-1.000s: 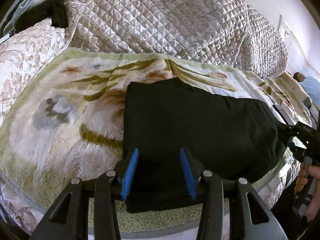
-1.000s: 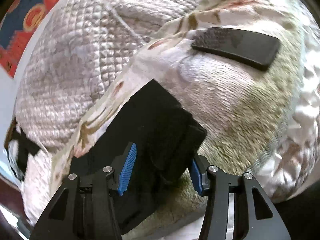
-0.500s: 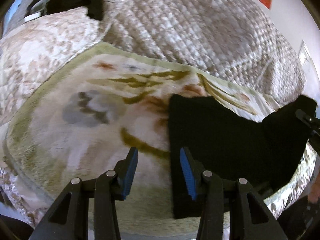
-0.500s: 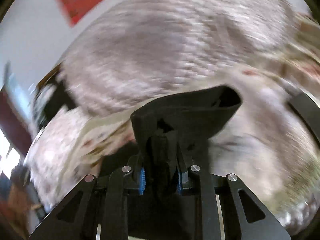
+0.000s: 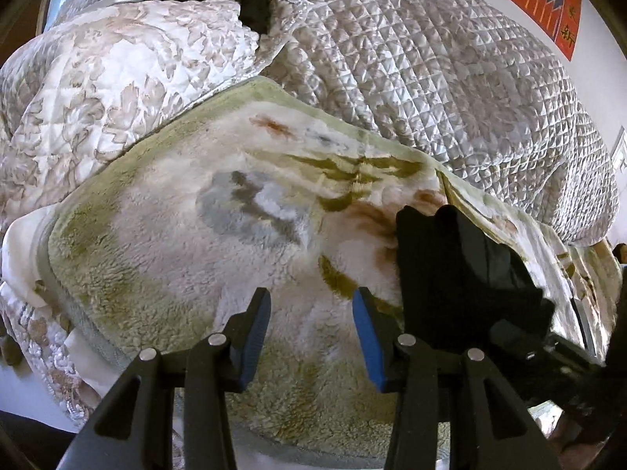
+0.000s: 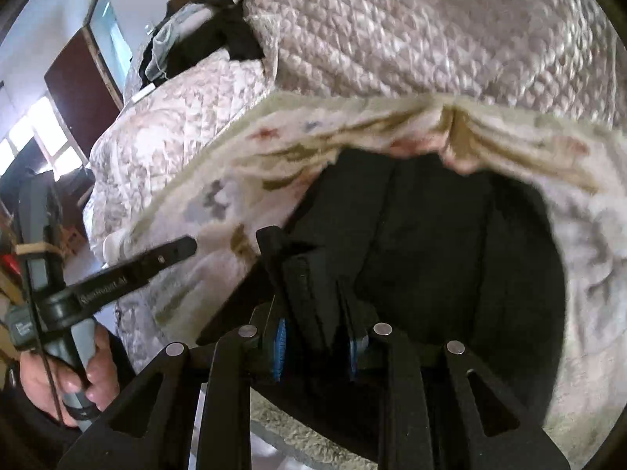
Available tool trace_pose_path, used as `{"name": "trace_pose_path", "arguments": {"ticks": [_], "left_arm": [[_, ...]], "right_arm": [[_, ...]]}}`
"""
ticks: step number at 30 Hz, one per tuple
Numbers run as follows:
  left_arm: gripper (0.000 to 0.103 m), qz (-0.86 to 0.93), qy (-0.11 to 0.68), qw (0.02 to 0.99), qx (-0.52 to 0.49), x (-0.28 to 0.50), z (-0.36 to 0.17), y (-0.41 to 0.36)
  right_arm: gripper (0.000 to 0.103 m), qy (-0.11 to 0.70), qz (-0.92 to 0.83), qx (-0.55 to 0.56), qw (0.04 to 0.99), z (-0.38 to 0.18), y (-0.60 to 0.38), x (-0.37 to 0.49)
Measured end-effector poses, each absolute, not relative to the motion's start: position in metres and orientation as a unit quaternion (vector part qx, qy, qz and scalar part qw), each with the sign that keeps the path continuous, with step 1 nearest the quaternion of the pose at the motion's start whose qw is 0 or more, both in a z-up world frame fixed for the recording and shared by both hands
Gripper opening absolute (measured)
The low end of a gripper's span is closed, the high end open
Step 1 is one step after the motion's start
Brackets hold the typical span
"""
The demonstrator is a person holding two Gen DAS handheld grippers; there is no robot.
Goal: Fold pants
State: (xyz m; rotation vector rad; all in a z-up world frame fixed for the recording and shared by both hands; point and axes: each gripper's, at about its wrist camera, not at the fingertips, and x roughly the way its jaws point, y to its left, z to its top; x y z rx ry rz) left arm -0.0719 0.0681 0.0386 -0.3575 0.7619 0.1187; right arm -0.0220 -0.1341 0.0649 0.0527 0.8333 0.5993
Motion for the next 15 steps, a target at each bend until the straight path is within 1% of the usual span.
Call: {"name": "trace_pose_path", "arguments": {"ticks": [3,4,6,9,10,11,13,15], "left_arm": [[0.046,0.054,0.364,0.913,-0.177,-0.073,0.041,0.068],[0.046,0.054,0.363,0.913,-0.177,-0.073,0.042,0.068],[0.046,0.052,0.362,0.914,-0.176,-0.073,0.042,0.068],[0.046,0.056,0.362,0.914,-0.176,-0.074,0.042,0.068],[0.046,0.057,0.363,0.913,-0.176,-0.074,0.043,0.069],[0.046,0.058,0.364,0.913,-0.176,-0.074,0.042,0.069],[0.046,0.058,0.364,0.913,-0.176,-0.074,0.042,0.070],[0.046,0.057,0.362,0.914,-0.173,-0.074,0.042,0.069]], "right_arm": [[0.023,0.387,0.303,0.019,0.871,0.070,-0.125,-0.023],[0.023,0.394,0.302,0.010,0.868,0.064,-0.120,-0.022],[0.023,0.433,0.303,0.000,0.849,0.038,-0.113,-0.021],[0.025,0.415,0.302,0.001,0.859,0.039,-0.114,-0.027],[0.028,0.415,0.303,0.005,0.858,0.040,-0.114,-0.026],[0.037,0.417,0.309,0.010,0.855,0.041,-0.114,-0.026],[0.049,0.420,0.328,0.016,0.846,0.045,-0.113,-0.029],[0.049,0.403,0.345,0.022,0.847,0.057,-0.116,-0.037]]}}
